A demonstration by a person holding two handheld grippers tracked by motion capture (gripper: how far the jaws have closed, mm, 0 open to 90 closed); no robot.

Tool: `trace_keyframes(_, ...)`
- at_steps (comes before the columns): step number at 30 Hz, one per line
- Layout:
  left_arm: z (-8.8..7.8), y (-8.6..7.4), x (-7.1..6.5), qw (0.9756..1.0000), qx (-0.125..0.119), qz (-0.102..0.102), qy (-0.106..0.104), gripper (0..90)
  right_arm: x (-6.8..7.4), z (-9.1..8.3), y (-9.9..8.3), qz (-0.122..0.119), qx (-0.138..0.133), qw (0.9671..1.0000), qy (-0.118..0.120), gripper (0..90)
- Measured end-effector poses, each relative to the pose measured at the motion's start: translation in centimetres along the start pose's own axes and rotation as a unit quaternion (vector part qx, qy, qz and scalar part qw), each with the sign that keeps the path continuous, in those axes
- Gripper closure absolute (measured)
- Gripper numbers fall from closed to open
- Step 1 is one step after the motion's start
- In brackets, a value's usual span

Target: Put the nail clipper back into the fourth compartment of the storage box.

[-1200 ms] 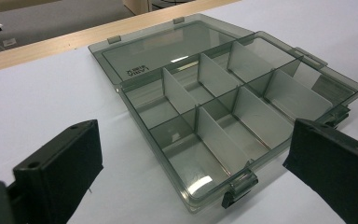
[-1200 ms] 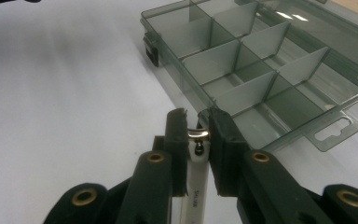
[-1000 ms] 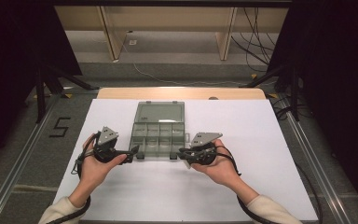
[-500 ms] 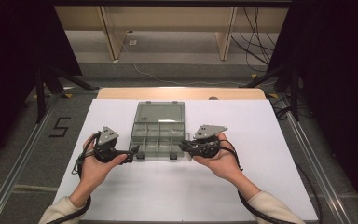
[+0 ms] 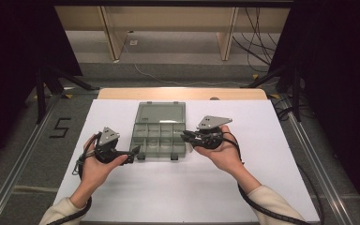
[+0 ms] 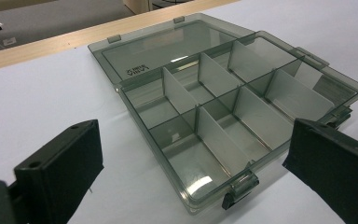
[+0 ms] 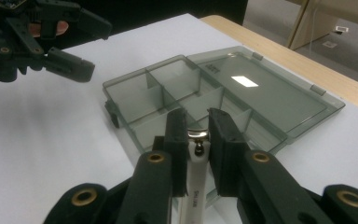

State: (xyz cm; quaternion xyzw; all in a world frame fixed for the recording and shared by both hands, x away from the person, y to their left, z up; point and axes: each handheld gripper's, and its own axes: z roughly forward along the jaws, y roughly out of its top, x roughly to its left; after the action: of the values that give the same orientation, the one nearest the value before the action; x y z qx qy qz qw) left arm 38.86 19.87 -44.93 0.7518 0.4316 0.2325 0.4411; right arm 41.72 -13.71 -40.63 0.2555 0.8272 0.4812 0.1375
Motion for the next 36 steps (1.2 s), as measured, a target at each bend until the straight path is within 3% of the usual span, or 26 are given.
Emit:
trace_keyframes(1, 0.0, 0.0, 0.0, 1.0, 0.0, 0.0, 0.0, 2.5, 0.0, 0.2, 0.0, -0.001, -0.012, 0.9999, -0.008, 79.2)
trace_keyframes(4, 0.0, 0.0, 0.0, 1.0, 0.001, 0.0, 0.0, 2.6, -0.3, 0.2, 0.4, 0.002, -0.003, 1.0, -0.005, 79.2)
trace_keyframes(22, 0.0, 0.0, 0.0, 1.0, -0.001, -0.002, -0.002, 2.7, -1.1, 1.8, 1.9, 0.009, -0.021, 0.9996, -0.014, 79.2)
trace_keyframes(36, 0.1, 0.0, -0.1, 1.0, -0.002, -0.003, -0.001, 2.7, -2.5, 3.1, 1.9, 0.021, -0.028, 0.9989, -0.031, 79.1)
